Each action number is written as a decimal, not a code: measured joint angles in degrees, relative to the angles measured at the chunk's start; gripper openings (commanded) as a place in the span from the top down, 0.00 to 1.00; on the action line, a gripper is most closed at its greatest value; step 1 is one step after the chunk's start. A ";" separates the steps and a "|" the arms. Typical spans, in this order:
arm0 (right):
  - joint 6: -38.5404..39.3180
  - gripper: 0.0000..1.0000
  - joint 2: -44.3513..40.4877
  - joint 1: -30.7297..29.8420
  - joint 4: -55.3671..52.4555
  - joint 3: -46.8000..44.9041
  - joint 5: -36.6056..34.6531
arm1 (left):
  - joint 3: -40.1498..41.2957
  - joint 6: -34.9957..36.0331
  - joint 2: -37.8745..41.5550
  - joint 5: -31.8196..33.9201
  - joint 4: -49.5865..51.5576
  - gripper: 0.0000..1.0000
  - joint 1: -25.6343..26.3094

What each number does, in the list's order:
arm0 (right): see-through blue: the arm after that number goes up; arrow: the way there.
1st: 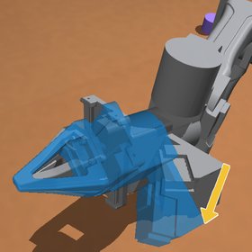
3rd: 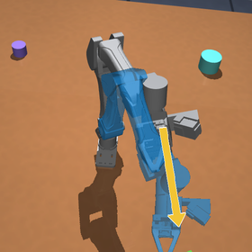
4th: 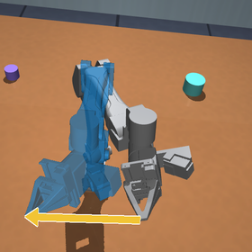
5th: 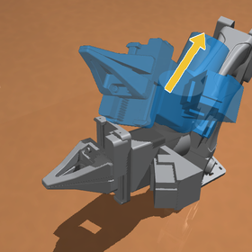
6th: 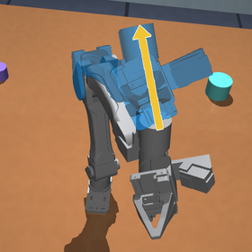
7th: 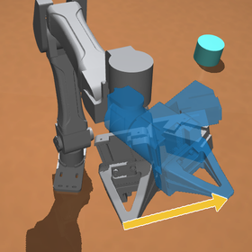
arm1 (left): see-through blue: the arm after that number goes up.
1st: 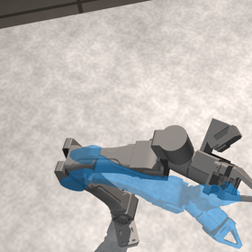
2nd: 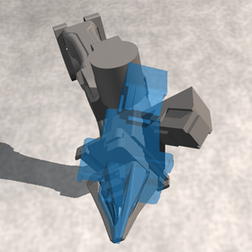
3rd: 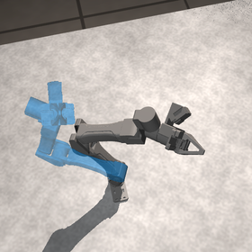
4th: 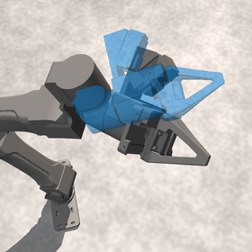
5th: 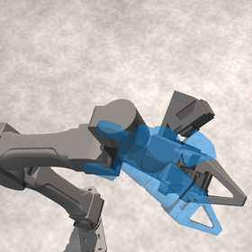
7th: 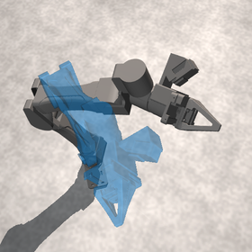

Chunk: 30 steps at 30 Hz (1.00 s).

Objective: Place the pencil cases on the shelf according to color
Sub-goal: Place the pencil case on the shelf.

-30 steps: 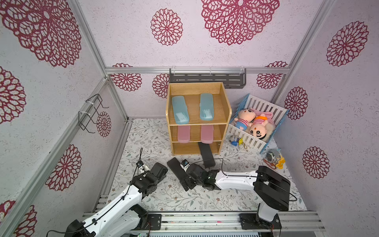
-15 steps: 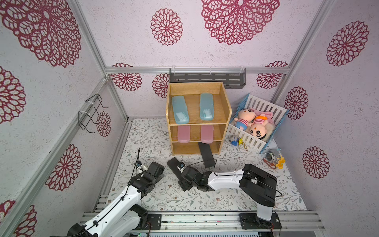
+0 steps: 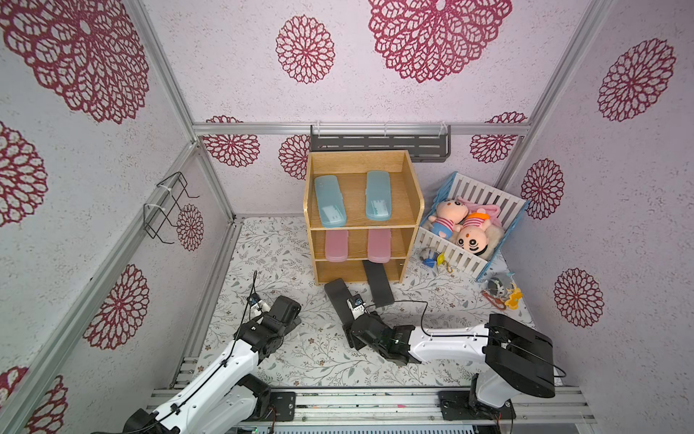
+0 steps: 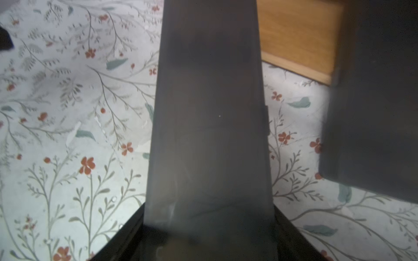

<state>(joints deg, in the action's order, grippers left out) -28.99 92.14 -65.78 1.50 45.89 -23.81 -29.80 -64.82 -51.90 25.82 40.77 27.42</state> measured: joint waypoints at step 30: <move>-8.26 0.02 14.47 7.54 -6.40 18.88 -0.61 | -4.70 6.49 -6.78 -3.21 -2.71 0.03 -4.28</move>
<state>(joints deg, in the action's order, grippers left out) -37.26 106.61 -58.24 -4.91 64.77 -24.43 -34.50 -58.33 -58.67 22.61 38.06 23.14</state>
